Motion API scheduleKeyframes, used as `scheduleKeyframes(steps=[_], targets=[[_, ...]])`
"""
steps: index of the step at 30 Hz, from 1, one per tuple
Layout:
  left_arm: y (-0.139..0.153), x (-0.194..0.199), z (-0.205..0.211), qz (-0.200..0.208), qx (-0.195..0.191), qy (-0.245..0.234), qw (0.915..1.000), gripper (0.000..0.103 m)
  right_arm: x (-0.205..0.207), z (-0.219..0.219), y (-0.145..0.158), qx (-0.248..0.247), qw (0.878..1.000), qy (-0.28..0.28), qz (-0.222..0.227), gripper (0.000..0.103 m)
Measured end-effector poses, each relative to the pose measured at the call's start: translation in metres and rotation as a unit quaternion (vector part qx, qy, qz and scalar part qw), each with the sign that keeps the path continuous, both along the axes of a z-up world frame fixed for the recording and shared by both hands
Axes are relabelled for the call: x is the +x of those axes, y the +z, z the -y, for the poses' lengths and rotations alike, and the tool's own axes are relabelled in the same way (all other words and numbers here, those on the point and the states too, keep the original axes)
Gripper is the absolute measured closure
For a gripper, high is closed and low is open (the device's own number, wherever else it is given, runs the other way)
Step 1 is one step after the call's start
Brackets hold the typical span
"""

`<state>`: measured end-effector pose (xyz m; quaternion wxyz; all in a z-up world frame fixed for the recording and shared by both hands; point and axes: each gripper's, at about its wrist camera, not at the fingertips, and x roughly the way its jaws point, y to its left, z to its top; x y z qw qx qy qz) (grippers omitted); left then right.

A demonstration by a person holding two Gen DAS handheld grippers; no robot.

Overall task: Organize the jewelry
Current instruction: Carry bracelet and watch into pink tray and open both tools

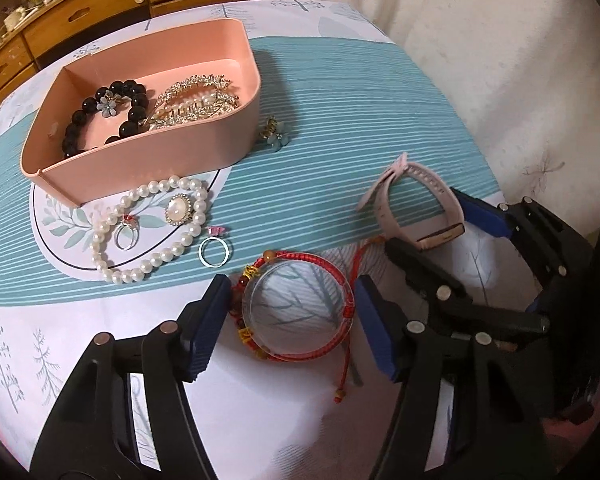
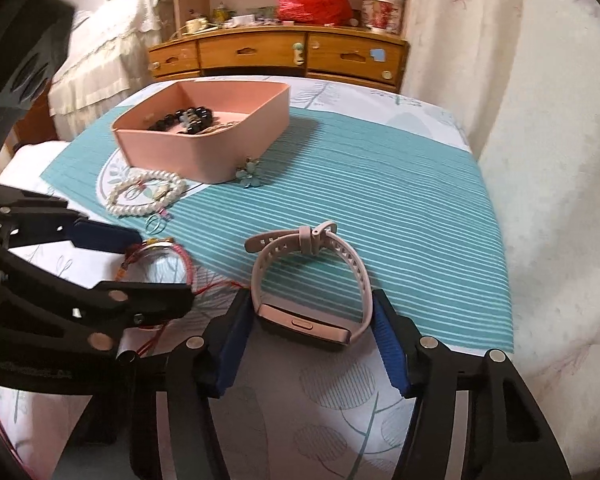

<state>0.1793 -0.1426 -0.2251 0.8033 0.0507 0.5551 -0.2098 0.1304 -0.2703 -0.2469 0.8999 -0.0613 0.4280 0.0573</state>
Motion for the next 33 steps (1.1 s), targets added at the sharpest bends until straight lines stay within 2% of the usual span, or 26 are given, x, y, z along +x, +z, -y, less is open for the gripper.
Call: scheduleKeyframes(steps=[5, 12, 15, 23, 29, 33], targets=[[0.012, 0.003, -0.019, -0.003, 0.011, -0.04, 0.9991, 0.042, -0.003, -0.002, 0.002, 0.017, 0.997, -0.069, -0.005, 0.044], [0.05, 0.016, -0.052, 0.006, 0.012, -0.08, 0.9967, 0.042, 0.0, -0.015, 0.012, 0.074, 0.985, -0.154, -0.005, 0.044], [0.068, 0.027, -0.064, 0.008, 0.011, -0.099, 0.995, 0.042, 0.006, -0.023, 0.019, 0.091, 0.98, -0.175, -0.002, 0.044], [0.11, 0.057, -0.081, 0.046, 0.004, -0.132, 0.9902, 0.042, 0.03, -0.055, 0.057, 0.09, 0.98, -0.173, 0.044, 0.044], [0.13, 0.091, -0.096, 0.082, -0.009, -0.112, 0.9903, 0.042, 0.059, -0.084, 0.085, 0.085, 0.98, -0.159, 0.08, 0.044], [0.134, 0.114, -0.108, 0.09, -0.021, -0.087, 0.9919, 0.042, 0.075, -0.099, 0.101, 0.084, 0.978, -0.161, 0.098, 0.044]])
